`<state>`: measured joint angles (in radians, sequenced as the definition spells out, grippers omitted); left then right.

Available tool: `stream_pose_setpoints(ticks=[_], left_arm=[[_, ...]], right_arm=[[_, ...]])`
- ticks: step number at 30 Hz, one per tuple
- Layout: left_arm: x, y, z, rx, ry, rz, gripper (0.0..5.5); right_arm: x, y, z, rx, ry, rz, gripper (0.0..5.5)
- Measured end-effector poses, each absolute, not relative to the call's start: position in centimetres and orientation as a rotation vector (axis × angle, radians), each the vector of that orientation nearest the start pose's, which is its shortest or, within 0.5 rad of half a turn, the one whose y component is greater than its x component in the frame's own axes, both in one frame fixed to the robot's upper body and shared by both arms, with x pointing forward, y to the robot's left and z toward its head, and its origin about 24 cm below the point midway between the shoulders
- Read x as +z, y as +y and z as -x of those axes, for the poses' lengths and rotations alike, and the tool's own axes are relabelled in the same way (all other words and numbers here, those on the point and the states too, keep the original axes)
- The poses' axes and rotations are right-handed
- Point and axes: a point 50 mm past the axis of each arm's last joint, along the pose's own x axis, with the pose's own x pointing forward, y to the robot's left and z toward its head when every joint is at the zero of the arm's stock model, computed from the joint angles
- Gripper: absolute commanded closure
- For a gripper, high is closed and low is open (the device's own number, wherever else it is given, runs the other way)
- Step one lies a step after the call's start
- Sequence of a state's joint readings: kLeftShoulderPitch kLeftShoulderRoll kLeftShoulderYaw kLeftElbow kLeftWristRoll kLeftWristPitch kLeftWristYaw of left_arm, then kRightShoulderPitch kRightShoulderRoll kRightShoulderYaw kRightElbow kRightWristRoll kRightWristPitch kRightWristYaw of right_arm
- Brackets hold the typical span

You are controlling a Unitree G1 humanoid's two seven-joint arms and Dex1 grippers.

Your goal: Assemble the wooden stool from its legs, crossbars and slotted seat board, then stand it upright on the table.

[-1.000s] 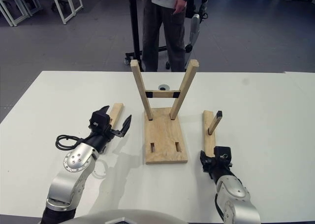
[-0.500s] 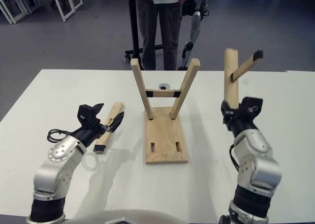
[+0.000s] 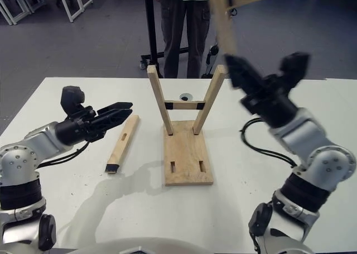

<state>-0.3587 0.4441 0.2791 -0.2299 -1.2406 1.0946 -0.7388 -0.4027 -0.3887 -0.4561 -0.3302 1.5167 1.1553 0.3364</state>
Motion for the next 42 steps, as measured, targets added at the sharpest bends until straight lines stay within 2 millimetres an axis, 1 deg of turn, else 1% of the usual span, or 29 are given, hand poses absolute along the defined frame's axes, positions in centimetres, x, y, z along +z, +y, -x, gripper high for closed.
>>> stream_pose_setpoints(ticks=[1, 2, 4, 9, 17, 25, 27, 36, 37, 38, 42], left_arm=[[18.0, 16.1, -24.9, -1.357, 0.171, 0.735, 1.61], [18.4, 15.9, -24.9, -1.406, 0.175, 0.773, 1.61], [19.2, 15.6, -25.0, -1.490, 0.186, 0.834, 1.61], [19.5, 15.4, -25.0, -1.522, 0.205, 0.858, 1.61], [18.9, 14.6, -25.0, -1.500, 0.244, 0.860, 1.61], [18.4, 14.3, -24.7, -1.511, 0.275, 0.876, 3.00], [18.3, 14.3, -24.7, -1.503, 0.279, 0.868, 3.17], [18.1, 14.4, -24.6, -1.488, 0.281, 0.866, 3.23], [18.1, 14.4, -24.7, -1.486, 0.279, 0.866, 3.23], [18.1, 14.4, -24.7, -1.482, 0.276, 0.865, 3.26], [18.0, 14.3, -24.8, -1.473, 0.261, 0.869, 3.37]], right_arm=[[19.5, -15.2, -23.1, 1.229, 0.163, -0.711, 3.46], [19.0, -14.2, -22.6, 1.289, 0.207, -0.702, 3.46], [18.7, -13.2, -22.0, 1.371, 0.247, -0.679, 3.46], [18.2, -12.9, -22.0, 1.403, 0.283, -0.634, 3.46], [17.5, -12.1, -21.9, 1.410, 0.316, -0.627, 3.46], [17.4, -12.0, -21.7, 1.433, 0.317, -0.626, 3.46], [17.3, -12.0, -21.6, 1.434, 0.322, -0.629, 3.46], [17.3, -11.8, -21.5, 1.419, 0.325, -0.600, 3.46], [17.3, -11.8, -21.5, 1.418, 0.324, -0.599, 3.09], [17.2, -11.8, -21.5, 1.412, 0.324, -0.595, 2.95], [17.1, -11.9, -21.8, 1.395, 0.332, -0.616, 1.99]])
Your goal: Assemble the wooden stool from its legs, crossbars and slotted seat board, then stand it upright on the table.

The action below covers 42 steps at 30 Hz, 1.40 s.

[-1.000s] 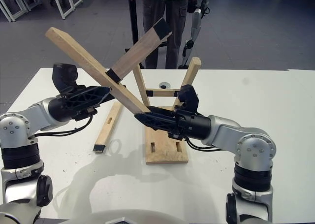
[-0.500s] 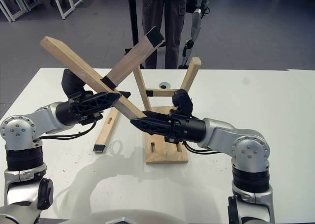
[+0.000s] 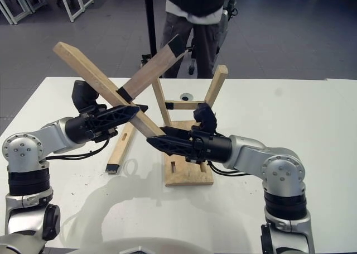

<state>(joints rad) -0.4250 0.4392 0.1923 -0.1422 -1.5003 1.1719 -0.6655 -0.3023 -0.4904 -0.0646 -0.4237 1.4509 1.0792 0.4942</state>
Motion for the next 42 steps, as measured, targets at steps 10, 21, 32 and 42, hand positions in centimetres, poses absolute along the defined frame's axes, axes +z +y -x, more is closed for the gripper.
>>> stream_pose_setpoints(ticks=[10, 21, 32, 42], left_arm=[[16.3, 15.2, -26.4, -1.288, 0.224, 0.831, 3.44], [13.5, 15.7, -26.8, -1.173, 0.151, 0.434, 3.44], [10.0, 12.5, -24.5, -1.386, 0.109, 0.249, 3.44], [7.1, 11.8, -23.5, -1.398, 0.086, 0.138, 3.44]], right_arm=[[17.4, -13.7, -22.3, 1.341, 0.335, -0.607, 0.02], [10.1, -21.8, -23.1, 0.832, 0.678, 0.141, 0.00], [6.7, -24.0, -24.9, 0.632, 0.689, 0.431, 0.00], [6.7, -23.5, -24.9, 0.651, 0.688, 0.425, 0.00]])
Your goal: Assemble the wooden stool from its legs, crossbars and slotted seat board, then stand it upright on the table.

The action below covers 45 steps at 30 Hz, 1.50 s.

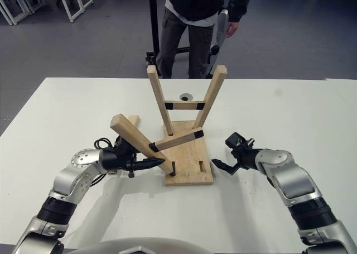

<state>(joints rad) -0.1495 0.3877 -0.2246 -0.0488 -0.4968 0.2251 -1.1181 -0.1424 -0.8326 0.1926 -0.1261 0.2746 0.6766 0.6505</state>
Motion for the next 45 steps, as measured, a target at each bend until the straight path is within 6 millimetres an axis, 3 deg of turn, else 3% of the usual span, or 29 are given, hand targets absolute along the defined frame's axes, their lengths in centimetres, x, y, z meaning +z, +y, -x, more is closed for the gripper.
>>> stream_pose_setpoints(ticks=[14, 24, 39, 45], left_arm=[[6.6, 11.9, -25.2, -1.412, 0.076, 0.097, 3.44], [6.4, 11.7, -23.8, -1.504, 0.060, -0.056, 3.44], [7.3, 10.8, -24.0, -1.529, 0.114, -0.153, 3.44], [7.8, 10.3, -24.1, -1.552, 0.063, -0.279, 3.44]], right_arm=[[7.0, -23.0, -24.9, 0.668, 0.679, 0.431, 0.00], [7.1, -22.6, -24.8, 0.663, 0.668, 0.427, 0.00], [6.5, -22.1, -24.5, 0.584, 0.654, 0.410, 0.00], [6.4, -22.1, -24.5, 0.549, 0.643, 0.397, 0.00]])
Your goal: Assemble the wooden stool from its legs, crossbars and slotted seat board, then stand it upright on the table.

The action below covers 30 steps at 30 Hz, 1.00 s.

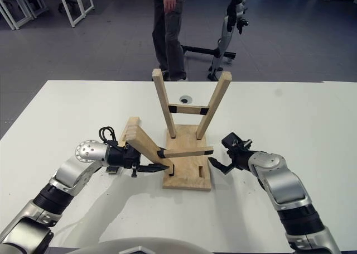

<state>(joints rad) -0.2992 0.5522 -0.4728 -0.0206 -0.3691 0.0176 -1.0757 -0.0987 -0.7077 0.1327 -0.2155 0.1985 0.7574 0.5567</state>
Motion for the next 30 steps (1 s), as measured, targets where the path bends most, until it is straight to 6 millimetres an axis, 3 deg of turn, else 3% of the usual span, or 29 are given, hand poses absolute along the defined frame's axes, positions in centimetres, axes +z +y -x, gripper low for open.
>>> stream_pose_setpoints(ticks=[6, 12, 16, 23, 30], left_arm=[[7.6, 9.8, -23.9, -1.545, 0.040, -0.396, 3.44], [7.3, 9.8, -23.7, -1.546, 0.025, -0.397, 3.44], [7.1, 9.9, -23.7, -1.561, -0.005, -0.403, 3.44], [7.2, 10.0, -23.8, -1.598, -0.013, -0.413, 3.44], [8.1, 10.2, -24.4, -1.701, 0.109, -0.344, 3.44]], right_arm=[[6.5, -22.0, -24.7, 0.510, 0.616, 0.378, 0.00], [9.4, -21.3, -26.9, 0.452, 0.428, 0.255, 0.00], [9.8, -20.5, -27.3, 0.466, 0.388, 0.208, 0.00], [9.1, -19.0, -27.2, 0.511, 0.397, 0.181, 0.00], [7.8, -18.3, -26.5, 0.530, 0.432, 0.151, 0.00]])
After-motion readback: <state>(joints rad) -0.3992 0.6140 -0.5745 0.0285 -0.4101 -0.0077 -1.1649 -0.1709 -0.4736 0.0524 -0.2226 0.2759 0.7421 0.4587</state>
